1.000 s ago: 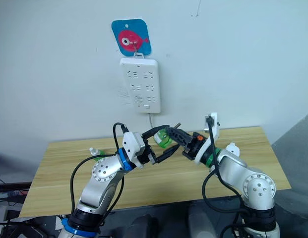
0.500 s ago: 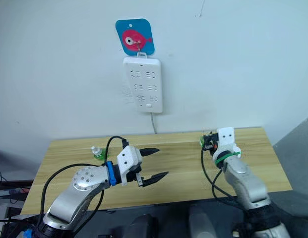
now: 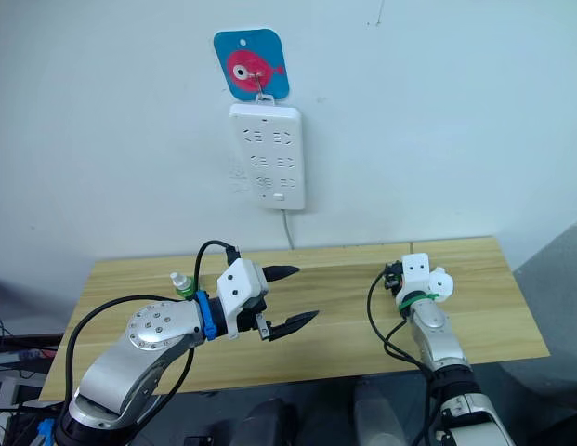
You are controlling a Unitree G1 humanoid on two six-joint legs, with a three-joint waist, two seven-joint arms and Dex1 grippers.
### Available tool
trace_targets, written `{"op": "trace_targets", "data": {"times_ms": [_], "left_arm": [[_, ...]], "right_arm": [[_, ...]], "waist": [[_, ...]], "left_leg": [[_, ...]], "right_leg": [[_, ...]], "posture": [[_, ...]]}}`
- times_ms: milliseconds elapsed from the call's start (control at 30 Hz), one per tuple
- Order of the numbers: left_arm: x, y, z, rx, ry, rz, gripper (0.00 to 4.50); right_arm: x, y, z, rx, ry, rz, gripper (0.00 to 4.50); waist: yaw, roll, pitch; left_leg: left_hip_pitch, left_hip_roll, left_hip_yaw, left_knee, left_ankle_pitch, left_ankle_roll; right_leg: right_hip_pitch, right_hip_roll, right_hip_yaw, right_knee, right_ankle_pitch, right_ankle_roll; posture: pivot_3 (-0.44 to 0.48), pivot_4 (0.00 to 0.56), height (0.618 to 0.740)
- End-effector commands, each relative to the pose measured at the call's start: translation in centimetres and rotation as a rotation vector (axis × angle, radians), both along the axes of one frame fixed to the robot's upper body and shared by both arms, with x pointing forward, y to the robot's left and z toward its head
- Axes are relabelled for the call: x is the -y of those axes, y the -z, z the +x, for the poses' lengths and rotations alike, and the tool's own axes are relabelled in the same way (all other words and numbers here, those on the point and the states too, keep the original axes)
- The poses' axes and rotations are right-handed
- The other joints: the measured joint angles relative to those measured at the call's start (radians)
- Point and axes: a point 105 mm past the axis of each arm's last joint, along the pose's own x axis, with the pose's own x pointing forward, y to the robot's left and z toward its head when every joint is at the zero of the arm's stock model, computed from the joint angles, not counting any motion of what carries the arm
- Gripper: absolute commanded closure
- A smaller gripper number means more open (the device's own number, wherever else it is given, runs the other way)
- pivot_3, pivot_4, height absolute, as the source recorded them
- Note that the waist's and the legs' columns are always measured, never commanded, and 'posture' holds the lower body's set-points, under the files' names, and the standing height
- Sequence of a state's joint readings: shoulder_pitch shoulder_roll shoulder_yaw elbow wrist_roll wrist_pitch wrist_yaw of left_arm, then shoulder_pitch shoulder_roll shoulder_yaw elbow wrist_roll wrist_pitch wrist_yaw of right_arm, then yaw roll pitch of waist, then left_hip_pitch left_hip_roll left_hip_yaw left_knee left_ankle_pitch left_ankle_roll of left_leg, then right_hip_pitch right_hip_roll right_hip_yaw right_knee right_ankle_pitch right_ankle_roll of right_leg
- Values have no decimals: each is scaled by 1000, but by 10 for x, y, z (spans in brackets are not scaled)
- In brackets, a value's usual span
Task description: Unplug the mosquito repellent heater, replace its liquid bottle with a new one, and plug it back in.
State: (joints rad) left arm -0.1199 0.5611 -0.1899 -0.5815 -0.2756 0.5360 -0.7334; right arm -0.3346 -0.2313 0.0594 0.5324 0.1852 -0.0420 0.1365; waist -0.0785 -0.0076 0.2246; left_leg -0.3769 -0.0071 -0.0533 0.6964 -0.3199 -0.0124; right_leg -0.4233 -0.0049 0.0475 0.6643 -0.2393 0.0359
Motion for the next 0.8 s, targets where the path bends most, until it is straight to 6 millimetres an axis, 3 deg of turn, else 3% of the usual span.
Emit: {"op": "trace_targets", "data": {"times_ms": [33,133,167,267,400,500,600,700,800], "left_arm": [[-6,-3,-2,30,2,-6,0],[-17,5,-1,23,-39,3,0],[-26,11,0,12,-87,8,0],[-60,32,1,-13,-268,30,0],[-100,51,-7,-44,-517,-23,0],[-139,68,-14,-81,-776,-67,0],[-173,83,-19,-90,-980,-56,0],[-186,90,-11,-84,-1030,-50,0],[-188,95,11,-86,-1020,-83,0]], "right_arm": [[1,-16,0,72,-7,-2,1233],[4,-29,-9,119,1,6,129],[7,-40,-16,155,8,3,21],[4,-70,-40,224,-62,-12,21],[-28,-95,-79,215,-377,-70,21],[-50,-103,-102,151,-608,-116,21],[-63,-106,-108,108,-724,-173,21],[-81,-110,-114,59,-834,-175,21],[-96,-105,-123,-6,-931,-231,21]], "waist": [[0,0,0],[0,1,1],[1,2,1],[2,4,1],[1,5,3],[2,2,7],[4,-6,13],[7,-8,19],[25,-10,22]], "left_leg": [[0,0,0,0,0,0],[0,0,-1,0,0,0],[0,0,-2,-1,0,0],[-1,1,-4,-2,0,0],[-2,1,-3,-2,0,0],[-1,0,-3,-1,0,0],[2,1,-3,0,0,0],[3,1,-2,0,3,-4],[2,0,-3,0,3,-5]], "right_leg": [[0,0,0,0,0,0],[0,0,0,0,0,0],[0,0,0,0,0,0],[-1,-1,0,0,0,0],[-1,-3,0,-2,0,0],[1,-5,-1,-3,-1,0],[3,-5,-3,-3,-4,5],[3,-5,-4,-2,-4,4],[2,-4,-5,-1,-4,4]], "posture": [[-45,246,730],[-50,240,730],[-52,232,730],[-55,233,730],[-69,238,730],[-74,251,730],[-63,255,730],[-52,266,730],[-40,272,730]]}}
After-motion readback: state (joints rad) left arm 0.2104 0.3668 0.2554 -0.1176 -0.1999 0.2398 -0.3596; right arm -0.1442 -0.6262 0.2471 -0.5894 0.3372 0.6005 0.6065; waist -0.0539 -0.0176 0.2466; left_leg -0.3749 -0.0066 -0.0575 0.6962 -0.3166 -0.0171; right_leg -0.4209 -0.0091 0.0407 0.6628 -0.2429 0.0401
